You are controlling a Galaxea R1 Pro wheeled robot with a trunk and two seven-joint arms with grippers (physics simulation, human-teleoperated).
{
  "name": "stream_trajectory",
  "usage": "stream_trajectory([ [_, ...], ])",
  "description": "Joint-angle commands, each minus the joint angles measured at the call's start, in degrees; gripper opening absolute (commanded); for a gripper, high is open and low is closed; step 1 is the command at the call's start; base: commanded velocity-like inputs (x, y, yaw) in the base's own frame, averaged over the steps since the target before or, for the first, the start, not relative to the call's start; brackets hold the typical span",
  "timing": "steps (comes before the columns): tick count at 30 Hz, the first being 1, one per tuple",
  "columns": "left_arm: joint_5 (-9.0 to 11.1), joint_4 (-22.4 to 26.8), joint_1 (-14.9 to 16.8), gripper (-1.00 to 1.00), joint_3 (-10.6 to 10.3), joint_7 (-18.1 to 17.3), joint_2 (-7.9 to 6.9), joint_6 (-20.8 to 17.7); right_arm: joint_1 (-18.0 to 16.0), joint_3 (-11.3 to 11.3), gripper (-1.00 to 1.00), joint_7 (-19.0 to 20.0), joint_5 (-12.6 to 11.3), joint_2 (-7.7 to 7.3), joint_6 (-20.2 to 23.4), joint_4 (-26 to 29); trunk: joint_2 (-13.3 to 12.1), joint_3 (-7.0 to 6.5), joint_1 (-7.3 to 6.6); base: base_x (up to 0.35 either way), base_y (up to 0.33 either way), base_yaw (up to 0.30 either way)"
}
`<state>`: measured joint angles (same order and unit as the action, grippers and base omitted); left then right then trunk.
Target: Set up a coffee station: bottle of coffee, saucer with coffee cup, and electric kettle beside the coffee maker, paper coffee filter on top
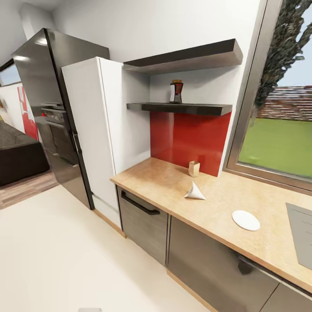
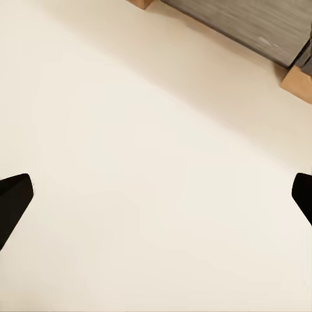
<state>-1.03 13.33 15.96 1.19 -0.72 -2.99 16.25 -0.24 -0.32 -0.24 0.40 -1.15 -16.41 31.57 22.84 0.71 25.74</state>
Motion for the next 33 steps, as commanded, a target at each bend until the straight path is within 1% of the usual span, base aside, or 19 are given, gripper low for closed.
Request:
stream_trajectory([
  [1, -0.11, -0.06, 0.04, 1.00, 0.12, -0.07, -0.01, 0.19, -0.02, -0.03, 1.00, -0.02, 0.04, 0.00, -0.18, -0.02, 0.08, 0.08, 0.04, 0.176, 0.293, 0.000],
  [10, -0.11, -0.06, 0.04, 1.00, 0.12, -0.07, -0.02, 0.19, -0.02, -0.03, 1.00, -0.02, 0.04, -0.03, -0.18, -0.02, 0.08, 0.08, 0.04, 0.176, 0.293, -0.011],
  [16, -0.11, -0.06, 0.04, 1.00, 0.12, -0.07, 0.00, 0.19, -0.02, -0.03, 1.00, -0.02, 0.04, -0.03, -0.16, -0.02, 0.08, 0.08, 0.04, 0.176, 0.294, -0.104],
  [33, -0.11, -0.06, 0.04, 1.00, 0.12, -0.07, -0.03, 0.19, -0.02, -0.03, 1.00, -0.02, 0.04, -0.01, -0.14, -0.02, 0.08, 0.08, 0.04, 0.176, 0.293, -0.270],
])
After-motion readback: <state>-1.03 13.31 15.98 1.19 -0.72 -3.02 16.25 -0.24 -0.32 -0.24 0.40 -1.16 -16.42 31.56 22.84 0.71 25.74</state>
